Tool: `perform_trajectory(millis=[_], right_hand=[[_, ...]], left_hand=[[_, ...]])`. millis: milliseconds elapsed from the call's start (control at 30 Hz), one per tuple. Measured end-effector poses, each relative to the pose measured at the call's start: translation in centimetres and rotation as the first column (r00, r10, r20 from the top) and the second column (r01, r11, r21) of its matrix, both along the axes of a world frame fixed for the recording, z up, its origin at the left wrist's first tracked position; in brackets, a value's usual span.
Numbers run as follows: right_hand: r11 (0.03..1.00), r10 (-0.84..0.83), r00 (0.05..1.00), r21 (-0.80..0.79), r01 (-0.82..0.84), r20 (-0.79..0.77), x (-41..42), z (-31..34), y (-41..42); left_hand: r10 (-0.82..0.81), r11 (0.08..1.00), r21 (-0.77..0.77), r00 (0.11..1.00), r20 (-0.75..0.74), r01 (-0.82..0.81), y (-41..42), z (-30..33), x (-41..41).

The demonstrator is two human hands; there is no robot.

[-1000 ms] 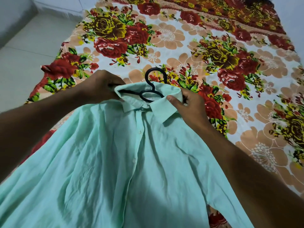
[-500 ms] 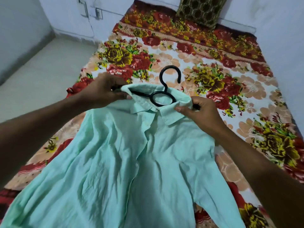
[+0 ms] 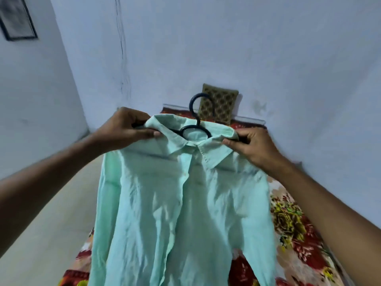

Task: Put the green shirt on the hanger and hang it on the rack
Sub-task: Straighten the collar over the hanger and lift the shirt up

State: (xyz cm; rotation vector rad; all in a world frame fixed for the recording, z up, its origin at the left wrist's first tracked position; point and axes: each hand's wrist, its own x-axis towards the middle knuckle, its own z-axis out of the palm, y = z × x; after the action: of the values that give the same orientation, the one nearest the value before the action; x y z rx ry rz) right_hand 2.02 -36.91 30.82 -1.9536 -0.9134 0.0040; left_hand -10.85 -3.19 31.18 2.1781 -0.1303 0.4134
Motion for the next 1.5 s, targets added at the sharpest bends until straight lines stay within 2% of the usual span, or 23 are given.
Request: perform_trajectory(millis=[133, 300, 533, 633, 733, 867, 1067, 1167, 1333, 1400, 1500], right_hand=[[1.000, 0.014, 0.999, -0.004, -0.014, 0.037, -6.0, 9.4, -1.0], [0.997, 0.049, 0.999, -0.053, -0.049, 0.006, -14.7, 17.8, -1.8], [0.998, -0.065, 0.995, -0.011, 0.066, 0.081, -25.2, 23.9, -2.3], [0.998, -0.060, 0.995, 0.004, 0.060, 0.076, -28.1, 25.8, -3.0], [0.998, -0.052, 0.997, -0.032, 0.054, 0.055, -30.3, 27.8, -4.6], [0.987, 0.073, 0.997, -0.144, -0.071, 0.015, -32.3, 31.0, -7.6], [0.989, 0.145, 0.985, 0.021, -0.147, 0.091, -34.7, 35.3, -8.7], [0.986, 0.123, 0.980, 0.090, -0.138, 0.154, -36.0, 36.6, -8.4], [0.992, 0.077, 0.980, 0.083, -0.094, 0.185, -37.5, 37.2, -8.2], [0.991, 0.116, 0.979, 0.049, -0.125, 0.169, -38.3, 37.5, -8.1], [0.987, 0.143, 0.965, -0.110, -0.122, 0.220, -39.4, 38.3, -7.6]], left_hand=[[0.014, 1.000, 0.015, 0.998, 0.055, -0.015, -0.8, 8.7, -5.7], [-0.001, 0.991, 0.135, 0.990, 0.139, -0.018, -2.2, 16.9, -13.9], [-0.008, 0.953, 0.303, 0.995, 0.095, -0.022, -4.4, 24.2, -23.7], [0.040, 0.940, 0.331, 0.991, 0.127, -0.080, -6.3, 25.9, -26.2], [0.106, 0.961, 0.238, 0.982, 0.155, -0.142, -7.9, 26.8, -28.3], [0.140, 0.958, 0.221, 0.968, 0.208, -0.186, -10.4, 28.0, -30.3], [0.070, 0.961, 0.247, 0.976, 0.207, -0.121, -14.4, 29.3, -31.5], [0.056, 0.956, 0.276, 0.986, 0.158, -0.099, -15.8, 29.3, -32.4], [0.044, 0.938, 0.340, 0.996, 0.083, -0.069, -15.9, 29.1, -33.7], [0.029, 0.938, 0.343, 0.996, 0.083, -0.056, -15.6, 29.2, -34.1], [0.029, 0.934, 0.351, 0.994, 0.106, -0.065, -15.3, 29.5, -35.0]])
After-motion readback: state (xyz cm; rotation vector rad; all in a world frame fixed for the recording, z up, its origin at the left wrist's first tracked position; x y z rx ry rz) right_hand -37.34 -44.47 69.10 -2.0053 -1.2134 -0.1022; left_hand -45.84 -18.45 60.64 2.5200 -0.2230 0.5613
